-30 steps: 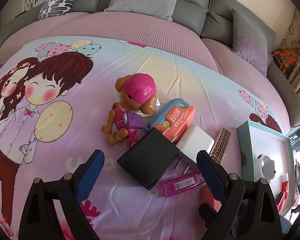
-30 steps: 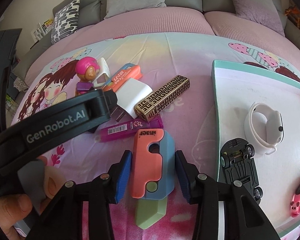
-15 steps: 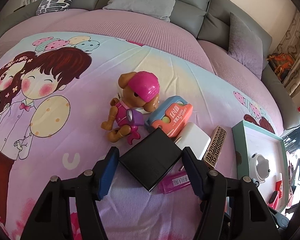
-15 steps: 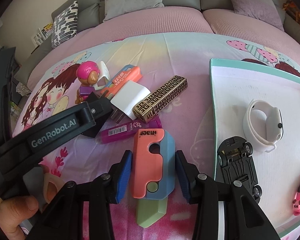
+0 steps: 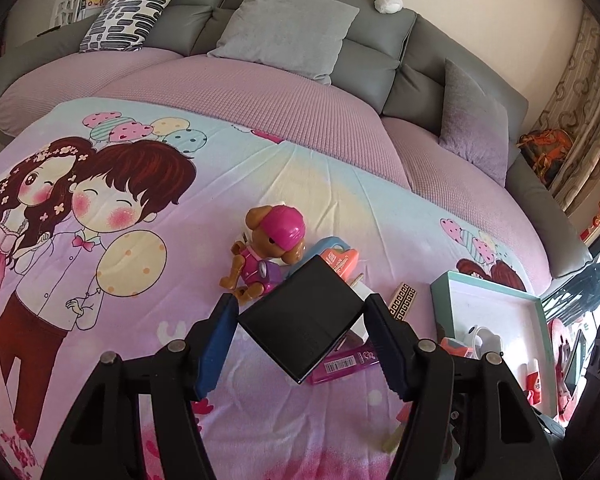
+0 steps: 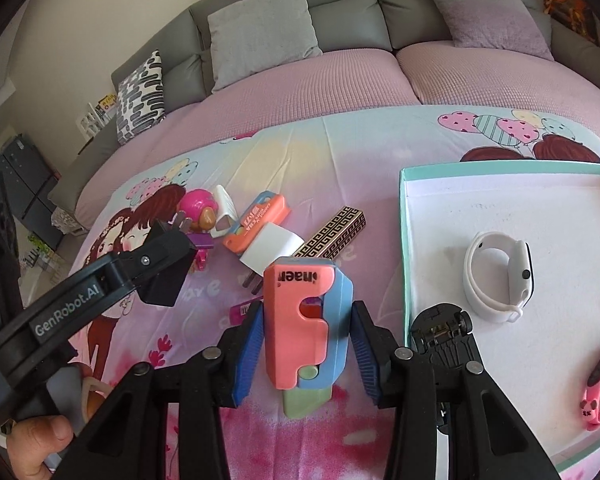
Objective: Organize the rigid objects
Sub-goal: 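Carry the knife and black charger into the tray and open both tools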
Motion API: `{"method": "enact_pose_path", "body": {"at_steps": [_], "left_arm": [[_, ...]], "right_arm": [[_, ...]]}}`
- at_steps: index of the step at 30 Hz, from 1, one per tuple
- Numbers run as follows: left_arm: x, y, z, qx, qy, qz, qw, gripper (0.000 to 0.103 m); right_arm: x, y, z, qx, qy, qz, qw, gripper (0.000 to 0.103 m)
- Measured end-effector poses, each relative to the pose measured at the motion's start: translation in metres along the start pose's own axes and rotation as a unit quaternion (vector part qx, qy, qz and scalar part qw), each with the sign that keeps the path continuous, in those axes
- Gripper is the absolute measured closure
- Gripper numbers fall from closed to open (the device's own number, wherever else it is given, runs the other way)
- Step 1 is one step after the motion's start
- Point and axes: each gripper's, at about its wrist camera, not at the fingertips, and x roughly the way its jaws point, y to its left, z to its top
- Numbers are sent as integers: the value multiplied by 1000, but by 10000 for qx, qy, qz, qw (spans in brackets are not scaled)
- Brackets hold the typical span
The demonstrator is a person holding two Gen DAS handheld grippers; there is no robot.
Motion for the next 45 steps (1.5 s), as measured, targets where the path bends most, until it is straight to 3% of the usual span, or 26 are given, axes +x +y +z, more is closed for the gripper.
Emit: {"method": "enact_pose_path", "body": {"at_steps": [13, 22, 32, 45], "left_arm": [[-24, -22, 0, 223, -267, -140, 9993, 37], [-27, -51, -4, 566, -250, -276, 9977, 37], [-17, -98, -20, 1076, -10, -553, 9927, 37], [1, -166, -49, 1754, 392, -982, 9788, 36]], "right_arm": [[-52, -15, 13, 243, -879, 146, 9957, 58], [-80, -43, 18, 557, -1250, -73, 9906, 58], [-103, -101, 14, 1184, -1423, -737, 9800, 58], [-126, -158, 3, 1894, -1518, -1522, 9581, 58]]}}
